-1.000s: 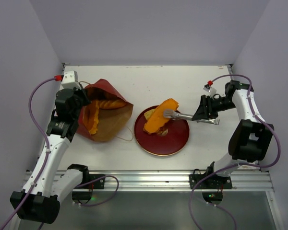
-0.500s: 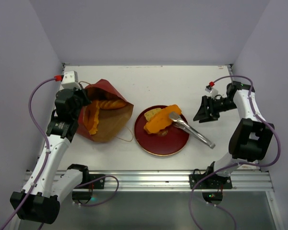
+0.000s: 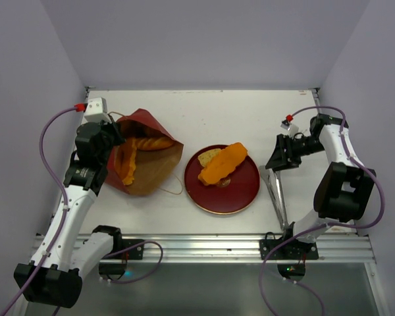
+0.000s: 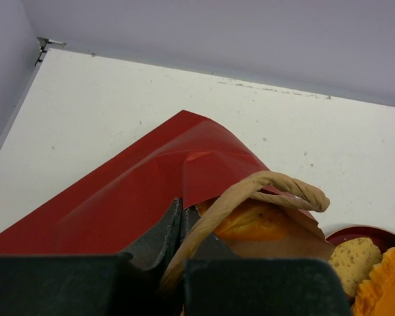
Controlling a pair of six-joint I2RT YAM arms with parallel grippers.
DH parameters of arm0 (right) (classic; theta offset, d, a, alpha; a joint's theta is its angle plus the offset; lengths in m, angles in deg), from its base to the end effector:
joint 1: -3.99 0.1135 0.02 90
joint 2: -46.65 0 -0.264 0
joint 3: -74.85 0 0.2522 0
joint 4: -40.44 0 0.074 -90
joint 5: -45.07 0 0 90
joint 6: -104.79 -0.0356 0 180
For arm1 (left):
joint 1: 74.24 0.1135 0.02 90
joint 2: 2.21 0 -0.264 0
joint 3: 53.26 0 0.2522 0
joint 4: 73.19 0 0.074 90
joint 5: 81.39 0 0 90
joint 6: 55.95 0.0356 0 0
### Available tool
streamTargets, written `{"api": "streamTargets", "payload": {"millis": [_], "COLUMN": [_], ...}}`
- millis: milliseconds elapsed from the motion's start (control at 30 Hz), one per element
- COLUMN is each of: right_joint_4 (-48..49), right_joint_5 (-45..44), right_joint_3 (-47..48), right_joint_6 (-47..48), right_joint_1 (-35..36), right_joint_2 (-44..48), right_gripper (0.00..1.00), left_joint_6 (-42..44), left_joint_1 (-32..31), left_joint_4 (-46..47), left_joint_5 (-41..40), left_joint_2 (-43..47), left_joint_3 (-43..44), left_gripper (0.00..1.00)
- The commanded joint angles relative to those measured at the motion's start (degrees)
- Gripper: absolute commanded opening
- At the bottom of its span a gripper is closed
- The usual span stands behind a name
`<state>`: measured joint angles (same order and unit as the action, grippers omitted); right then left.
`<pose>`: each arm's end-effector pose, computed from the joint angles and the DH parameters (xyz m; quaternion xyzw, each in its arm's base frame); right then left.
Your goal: Take the fake bread out of the paper bag
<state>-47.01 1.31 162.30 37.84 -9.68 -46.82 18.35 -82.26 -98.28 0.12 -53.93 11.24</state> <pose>0.2789 -0.0414 0.2521 -0.0633 0.9172 0.3813 0.0972 0.2078 -0.0240 0.3532 -0.0983 0.7719 -0.0721 0.6240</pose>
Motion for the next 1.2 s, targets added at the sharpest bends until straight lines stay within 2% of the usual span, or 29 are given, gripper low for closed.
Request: {"api": "streamTargets", "payload": {"millis": [0,1167], "right_joint_4": [0.0,-0.2], "right_joint_5": [1.0,2.0], "right_joint_3": [0.2,-0.9], "right_joint_6": [1.7,3.0], "right_joint_1": [-0.3,-0.3], "right_joint_2": [0.9,2.2], "right_gripper": [0.58,0.58], "left_joint_6": [-1.2,-1.1], "left_joint_1": [0.1,0.1], "left_joint_4": [4.7,4.0], "left_joint_5": [0.8,1.1], "left_joint_2": [1.5,2.0], "left_joint_3": [0.3,0.1], "left_gripper": [0.00,0.00]}}
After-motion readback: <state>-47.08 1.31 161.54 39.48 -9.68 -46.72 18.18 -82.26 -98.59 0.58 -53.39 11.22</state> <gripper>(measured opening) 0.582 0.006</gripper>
